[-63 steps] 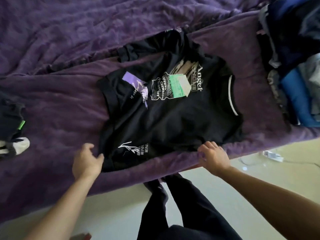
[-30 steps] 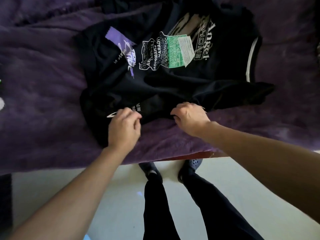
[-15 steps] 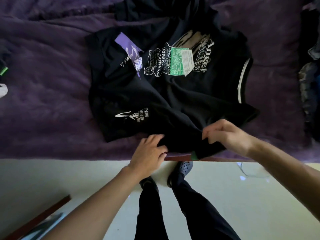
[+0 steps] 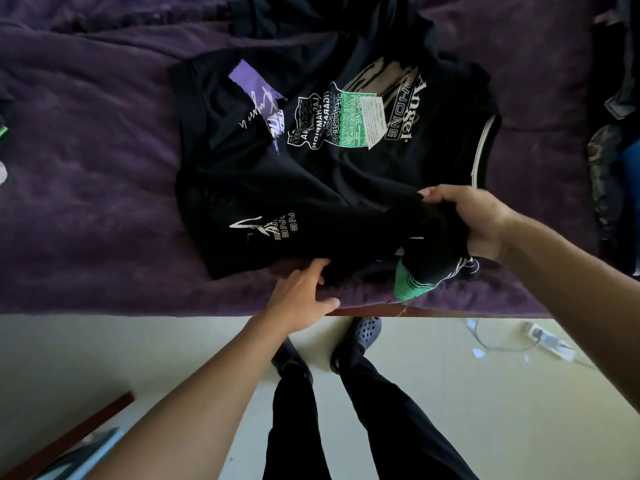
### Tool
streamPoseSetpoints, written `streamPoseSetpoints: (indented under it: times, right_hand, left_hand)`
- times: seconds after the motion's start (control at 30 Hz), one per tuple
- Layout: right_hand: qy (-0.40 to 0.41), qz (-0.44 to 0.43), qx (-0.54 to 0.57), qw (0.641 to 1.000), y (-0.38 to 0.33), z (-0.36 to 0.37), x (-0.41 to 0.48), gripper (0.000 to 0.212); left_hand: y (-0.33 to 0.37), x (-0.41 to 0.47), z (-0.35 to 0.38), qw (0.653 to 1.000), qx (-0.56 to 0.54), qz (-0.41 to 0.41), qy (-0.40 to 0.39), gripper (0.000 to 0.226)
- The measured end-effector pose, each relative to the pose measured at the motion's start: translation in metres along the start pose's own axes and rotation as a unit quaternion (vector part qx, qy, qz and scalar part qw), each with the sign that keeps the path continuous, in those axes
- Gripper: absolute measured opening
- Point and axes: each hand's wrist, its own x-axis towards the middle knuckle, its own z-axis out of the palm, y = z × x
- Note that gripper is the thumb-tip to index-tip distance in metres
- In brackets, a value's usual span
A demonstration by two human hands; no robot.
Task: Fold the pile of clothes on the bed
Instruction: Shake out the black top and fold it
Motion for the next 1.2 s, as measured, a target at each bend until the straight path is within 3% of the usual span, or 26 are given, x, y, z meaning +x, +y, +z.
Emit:
streamPoseSetpoints:
  times: [0.07,0.13,0.23,0.3,0.37,0.43,0.53,0.6,0.67,0.7,0.77,0.87,0.93,1.0,1.1,1.2]
  right_hand:
    - [-0.018,0.009,-0.012,1.0,-0.001,0.003,0.003,0.024]
    - [-0.035,0.012,-0.025,0.999,0.0,0.0,0.005,0.023]
    - [-0.013,0.014,-0.037,0.999,0.0,-0.014,0.006,0.017]
    - [0.0,0.012,-0.048,0.999,-0.003,-0.025,0.007,0.017]
    - [0.011,-0.003,-0.065,0.998,-0.008,-0.027,0.012,0.018]
    - [0.009,-0.03,-0.077,0.997,-0.015,-0.018,0.021,0.019]
    - [0.019,-0.082,-0.138,0.987,-0.024,0.006,0.037,0.018]
    - [0.077,-0.125,-0.207,0.967,-0.021,0.012,0.046,0.018]
    - [0.189,-0.168,-0.296,0.921,-0.005,0.0,0.052,0.024]
    - [0.259,-0.175,-0.358,0.88,0.007,-0.011,0.052,0.031]
    - [0.376,-0.127,-0.424,0.814,0.034,-0.044,0.05,0.054]
    - [0.475,0.025,-0.3,0.827,0.074,-0.088,0.046,0.095]
    - [0.452,0.018,-0.234,0.861,0.09,-0.102,0.048,0.084]
    - [0.413,-0.043,-0.201,0.887,0.087,-0.108,0.052,0.049]
    - [0.447,-0.111,-0.259,0.849,0.07,-0.13,0.052,0.03]
    - [0.503,-0.078,-0.299,0.807,0.065,-0.164,0.038,0.031]
  left_hand:
    - [0.008,0.011,0.009,0.997,0.067,-0.034,-0.014,0.064]
    - [0.019,0.022,0.014,0.993,0.101,-0.061,0.012,0.045]
    - [0.03,0.022,0.01,0.995,0.07,-0.018,0.067,0.028]
    - [0.024,0.011,-0.013,0.987,-0.121,-0.019,0.102,0.026]
    - [0.009,-0.004,-0.056,0.928,-0.35,-0.062,0.111,0.025]
    - [-0.019,-0.012,-0.105,0.888,-0.43,-0.098,0.13,0.011]
    - [-0.066,-0.01,-0.164,0.903,-0.343,-0.16,0.204,0.019]
    - [-0.101,-0.006,-0.18,0.93,-0.16,-0.236,0.232,0.019]
    - [-0.126,-0.003,-0.175,0.929,-0.002,-0.303,0.213,0.048]
    - [-0.132,-0.002,-0.166,0.927,0.026,-0.307,0.216,0.055]
    - [-0.132,-0.001,-0.138,0.931,0.019,-0.283,0.232,0.062]
    - [-0.127,0.001,-0.086,0.915,-0.1,-0.298,0.254,0.081]
    - [-0.127,0.004,-0.065,0.882,-0.175,-0.331,0.287,0.088]
    - [-0.132,0.009,-0.064,0.875,-0.163,-0.337,0.308,0.079]
    - [-0.126,0.013,-0.079,0.897,-0.082,-0.299,0.315,0.05]
    - [-0.098,0.009,-0.084,0.915,-0.046,-0.18,0.357,0.031]
